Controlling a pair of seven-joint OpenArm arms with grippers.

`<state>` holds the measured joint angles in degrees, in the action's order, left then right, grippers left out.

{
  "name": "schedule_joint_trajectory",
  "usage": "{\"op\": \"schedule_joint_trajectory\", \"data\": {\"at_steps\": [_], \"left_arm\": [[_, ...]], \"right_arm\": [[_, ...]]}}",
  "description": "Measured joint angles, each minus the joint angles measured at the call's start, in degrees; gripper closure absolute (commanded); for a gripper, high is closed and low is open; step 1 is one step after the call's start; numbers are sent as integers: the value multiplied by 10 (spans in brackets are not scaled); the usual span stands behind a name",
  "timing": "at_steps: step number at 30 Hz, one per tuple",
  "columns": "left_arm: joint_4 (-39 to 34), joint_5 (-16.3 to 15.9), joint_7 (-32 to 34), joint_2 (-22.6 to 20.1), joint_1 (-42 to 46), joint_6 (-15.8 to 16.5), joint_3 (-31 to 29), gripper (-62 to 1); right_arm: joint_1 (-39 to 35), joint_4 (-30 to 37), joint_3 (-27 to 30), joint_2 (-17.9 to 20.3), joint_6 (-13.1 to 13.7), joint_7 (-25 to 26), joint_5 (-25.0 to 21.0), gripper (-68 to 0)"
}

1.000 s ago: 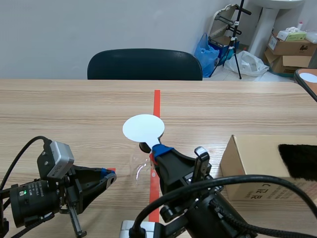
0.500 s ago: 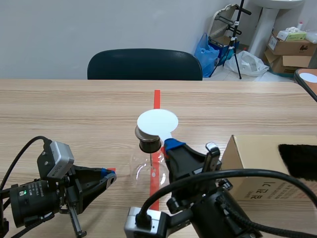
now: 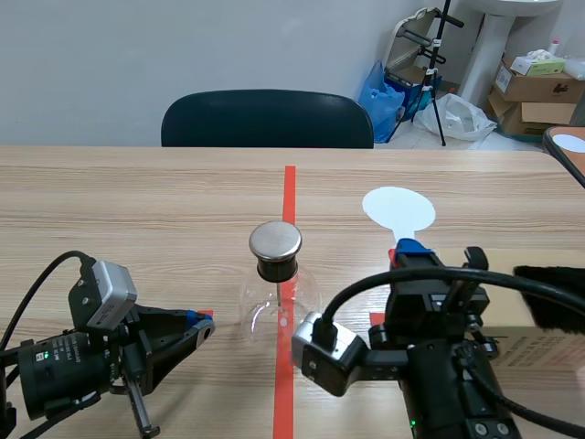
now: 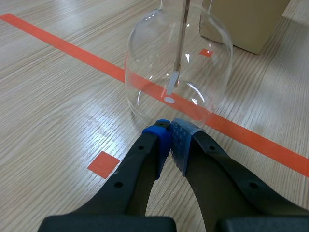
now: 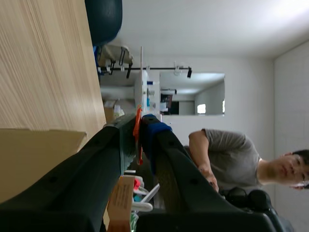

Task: Do the electroscope experiment

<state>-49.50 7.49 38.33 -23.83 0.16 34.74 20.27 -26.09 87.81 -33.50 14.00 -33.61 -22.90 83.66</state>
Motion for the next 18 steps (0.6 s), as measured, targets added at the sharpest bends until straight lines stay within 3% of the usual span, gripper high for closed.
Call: {"op": "schedule_joint_trajectory", "data": {"at_steps": [8, 18], "left_arm": [[0, 0, 0, 0, 0, 0, 0, -32], [0, 0, 0, 0, 0, 0, 0, -32]], "right_arm": [[0, 0, 0, 0, 0, -31, 0, -17], [0, 0, 0, 0, 0, -13, 0, -17]]}}
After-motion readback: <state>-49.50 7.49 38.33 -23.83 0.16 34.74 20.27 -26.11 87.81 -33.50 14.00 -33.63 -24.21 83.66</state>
